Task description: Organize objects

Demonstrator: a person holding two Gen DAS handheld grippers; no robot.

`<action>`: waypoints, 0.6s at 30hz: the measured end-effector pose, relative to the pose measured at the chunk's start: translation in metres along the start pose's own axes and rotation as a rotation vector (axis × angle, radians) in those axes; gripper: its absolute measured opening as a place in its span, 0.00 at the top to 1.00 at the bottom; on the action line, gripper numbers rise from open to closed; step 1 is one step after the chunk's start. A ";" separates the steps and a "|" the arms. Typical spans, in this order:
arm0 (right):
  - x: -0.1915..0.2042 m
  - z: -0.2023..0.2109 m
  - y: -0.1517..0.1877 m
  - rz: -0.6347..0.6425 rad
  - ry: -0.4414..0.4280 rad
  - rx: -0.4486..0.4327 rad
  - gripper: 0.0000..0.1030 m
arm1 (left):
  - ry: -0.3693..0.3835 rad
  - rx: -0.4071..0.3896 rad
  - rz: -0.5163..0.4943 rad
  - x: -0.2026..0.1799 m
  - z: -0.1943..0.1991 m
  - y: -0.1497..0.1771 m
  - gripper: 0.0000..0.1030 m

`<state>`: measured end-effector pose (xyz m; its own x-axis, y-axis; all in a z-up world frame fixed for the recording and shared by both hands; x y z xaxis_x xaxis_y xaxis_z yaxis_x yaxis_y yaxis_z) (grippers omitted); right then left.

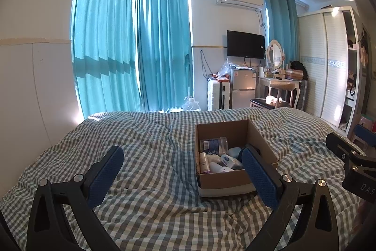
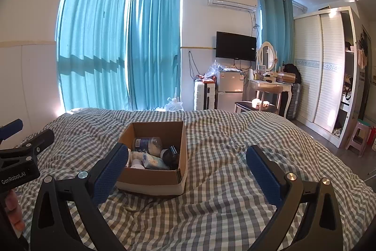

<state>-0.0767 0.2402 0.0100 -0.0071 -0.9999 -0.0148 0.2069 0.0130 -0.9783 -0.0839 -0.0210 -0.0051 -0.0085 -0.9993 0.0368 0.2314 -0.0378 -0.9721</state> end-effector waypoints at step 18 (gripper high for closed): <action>0.002 0.000 0.002 0.013 0.017 -0.001 0.02 | -0.005 0.019 0.004 0.002 -0.004 0.005 0.00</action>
<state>-0.0763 0.2378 0.0079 -0.0207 -0.9993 -0.0312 0.2065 0.0262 -0.9781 -0.0860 -0.0227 -0.0111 -0.0024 -0.9994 0.0340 0.2497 -0.0335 -0.9677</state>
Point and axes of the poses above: each gripper's, at about its wrist camera, not at the fingertips, and z roughly against the way its jaws point, x to its left, y to its underside, the point moved 7 cm from there along -z, roughly the way its jaws point, and after that the axes turned 5 degrees about -x, right-handed, at the moved point
